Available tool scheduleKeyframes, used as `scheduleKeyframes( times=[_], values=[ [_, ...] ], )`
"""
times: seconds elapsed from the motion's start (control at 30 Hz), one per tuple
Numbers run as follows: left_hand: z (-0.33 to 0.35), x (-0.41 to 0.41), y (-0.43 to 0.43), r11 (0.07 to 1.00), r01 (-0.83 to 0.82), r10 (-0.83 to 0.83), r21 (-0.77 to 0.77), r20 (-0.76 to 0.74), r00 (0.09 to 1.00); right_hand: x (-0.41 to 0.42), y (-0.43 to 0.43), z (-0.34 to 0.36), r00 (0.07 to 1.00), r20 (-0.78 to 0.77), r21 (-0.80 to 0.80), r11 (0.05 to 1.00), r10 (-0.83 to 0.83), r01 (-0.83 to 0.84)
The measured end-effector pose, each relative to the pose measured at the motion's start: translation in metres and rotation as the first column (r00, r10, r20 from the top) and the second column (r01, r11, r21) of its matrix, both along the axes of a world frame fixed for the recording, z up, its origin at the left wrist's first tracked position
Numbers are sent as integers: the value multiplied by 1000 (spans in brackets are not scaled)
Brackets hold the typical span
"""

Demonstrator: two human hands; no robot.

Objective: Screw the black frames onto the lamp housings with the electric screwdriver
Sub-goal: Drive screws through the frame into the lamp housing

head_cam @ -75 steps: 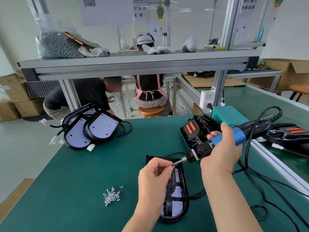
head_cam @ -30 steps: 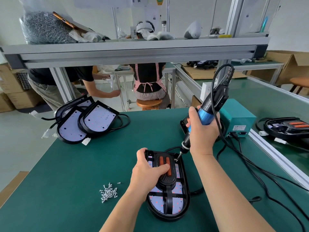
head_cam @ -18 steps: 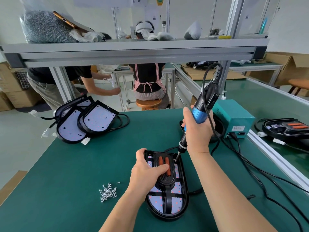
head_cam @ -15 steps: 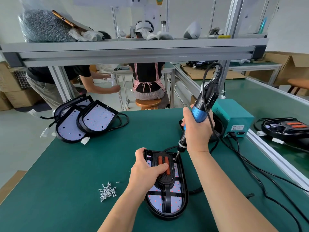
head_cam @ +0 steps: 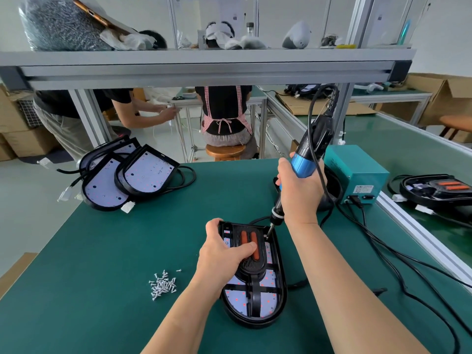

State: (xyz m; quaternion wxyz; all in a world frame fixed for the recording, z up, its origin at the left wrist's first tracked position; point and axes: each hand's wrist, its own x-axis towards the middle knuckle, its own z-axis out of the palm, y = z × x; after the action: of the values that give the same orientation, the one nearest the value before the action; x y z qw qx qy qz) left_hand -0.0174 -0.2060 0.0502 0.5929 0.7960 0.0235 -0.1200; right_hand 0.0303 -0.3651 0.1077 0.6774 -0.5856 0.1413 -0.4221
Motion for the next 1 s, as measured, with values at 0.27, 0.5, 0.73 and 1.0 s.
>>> scheduleKeyframes(
  times=[0.27,0.5,0.73,1.0],
  values=[
    [-5,3,0,1000,0,0,-18,2,1000,5,3,0,999,-45,-26,1000,-14,13],
    [-7,4,0,1000,0,0,-24,10,1000,6,10,1,993,-104,-131,989,56,-69],
    [-8,4,1,1000,3,-3,-29,7,1000,-3,5,6,969,-126,-123,966,210,-226],
    [-4,3,1,1000,20,-20,-17,-2,1000,-23,-1,13,961,-57,-24,962,269,-271]
  ],
)
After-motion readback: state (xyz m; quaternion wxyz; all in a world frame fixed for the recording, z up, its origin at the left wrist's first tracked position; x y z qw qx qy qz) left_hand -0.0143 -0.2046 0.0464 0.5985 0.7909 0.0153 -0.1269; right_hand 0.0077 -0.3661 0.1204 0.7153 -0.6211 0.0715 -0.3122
